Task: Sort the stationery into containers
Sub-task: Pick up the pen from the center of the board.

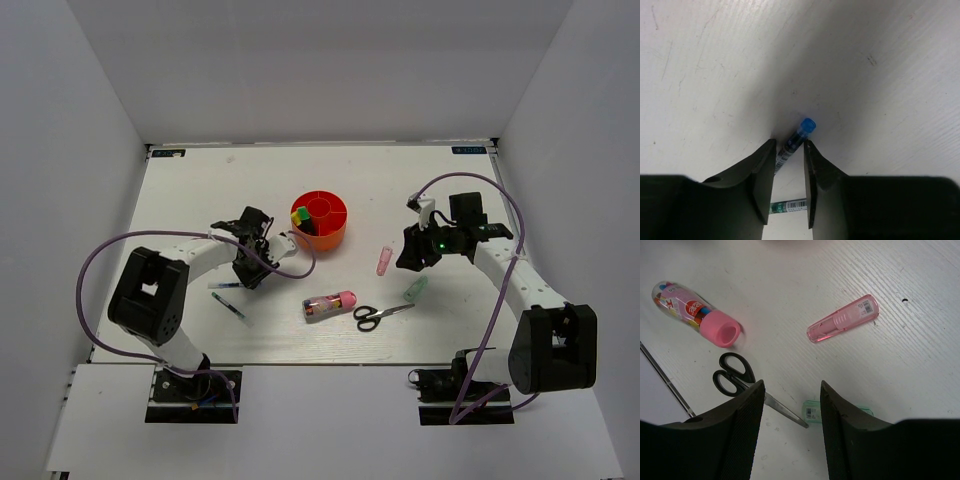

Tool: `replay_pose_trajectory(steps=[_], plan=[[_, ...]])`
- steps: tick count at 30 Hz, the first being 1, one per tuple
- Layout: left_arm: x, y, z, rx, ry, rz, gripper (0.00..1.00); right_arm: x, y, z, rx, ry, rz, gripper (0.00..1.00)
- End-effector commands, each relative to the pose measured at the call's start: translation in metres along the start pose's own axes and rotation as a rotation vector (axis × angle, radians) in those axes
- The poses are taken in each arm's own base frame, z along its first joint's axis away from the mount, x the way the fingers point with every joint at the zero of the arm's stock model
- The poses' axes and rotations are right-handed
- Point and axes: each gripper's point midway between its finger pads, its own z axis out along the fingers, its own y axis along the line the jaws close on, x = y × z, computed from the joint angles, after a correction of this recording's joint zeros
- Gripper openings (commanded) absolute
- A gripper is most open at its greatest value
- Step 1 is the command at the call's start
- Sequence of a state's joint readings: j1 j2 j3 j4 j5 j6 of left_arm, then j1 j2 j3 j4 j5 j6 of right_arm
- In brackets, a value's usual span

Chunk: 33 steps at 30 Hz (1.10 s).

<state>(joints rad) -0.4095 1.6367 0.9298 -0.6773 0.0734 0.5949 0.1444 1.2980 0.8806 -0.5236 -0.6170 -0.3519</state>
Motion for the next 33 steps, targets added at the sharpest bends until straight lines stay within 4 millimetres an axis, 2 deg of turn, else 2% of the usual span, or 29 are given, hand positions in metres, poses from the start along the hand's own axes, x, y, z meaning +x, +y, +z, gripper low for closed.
replay_pose_trajectory(steps=[1, 5, 6, 9, 15, 20, 25, 26, 27, 29, 30, 31, 32, 33], plan=[[0.016, 0.007, 0.015, -0.057, 0.04, -0.003, 0.38, -0.007, 0.005, -0.005, -0.017, -0.024, -0.028, 0.52], [0.023, 0.002, 0.02, -0.052, 0.045, -0.011, 0.26, -0.007, 0.007, -0.005, -0.023, -0.025, -0.031, 0.52], [0.022, 0.003, 0.021, -0.057, 0.041, -0.015, 0.17, -0.007, 0.007, -0.005, -0.024, -0.025, -0.032, 0.52], [0.023, 0.008, 0.02, -0.082, 0.048, -0.03, 0.0, -0.008, 0.007, -0.006, -0.021, -0.027, -0.031, 0.52], [0.01, 0.028, 0.006, -0.139, -0.018, -0.092, 0.0, -0.007, 0.007, -0.007, -0.017, -0.03, -0.034, 0.52], [-0.015, 0.051, -0.02, -0.209, -0.135, -0.163, 0.0, -0.007, 0.007, -0.007, -0.02, -0.031, -0.031, 0.52], [-0.056, 0.06, -0.067, -0.26, -0.321, -0.221, 0.0, -0.007, 0.006, -0.007, -0.017, -0.032, -0.032, 0.55], [-0.063, 0.063, -0.08, -0.275, -0.366, -0.23, 0.0, -0.007, 0.006, -0.006, -0.017, -0.034, -0.037, 0.62], [-0.078, 0.067, -0.098, -0.295, -0.435, -0.259, 0.0, -0.007, 0.006, -0.006, -0.017, -0.031, -0.03, 0.65], [-0.098, 0.068, -0.121, -0.291, -0.559, -0.336, 0.0, -0.005, 0.007, -0.005, -0.02, -0.025, -0.031, 0.63], [-0.109, 0.069, -0.141, -0.303, -0.627, -0.352, 0.0, -0.006, 0.007, -0.005, -0.023, -0.029, -0.031, 0.59], [-0.115, 0.069, -0.149, -0.294, -0.671, -0.365, 0.0, -0.005, 0.008, -0.005, -0.027, -0.026, -0.03, 0.53], [-0.13, 0.075, -0.163, -0.298, -0.761, -0.426, 0.0, -0.006, 0.007, -0.005, -0.028, -0.027, -0.032, 0.37], [-0.139, 0.069, -0.174, -0.27, -0.823, -0.423, 0.0, -0.006, 0.008, -0.005, -0.03, -0.029, -0.032, 0.29]])
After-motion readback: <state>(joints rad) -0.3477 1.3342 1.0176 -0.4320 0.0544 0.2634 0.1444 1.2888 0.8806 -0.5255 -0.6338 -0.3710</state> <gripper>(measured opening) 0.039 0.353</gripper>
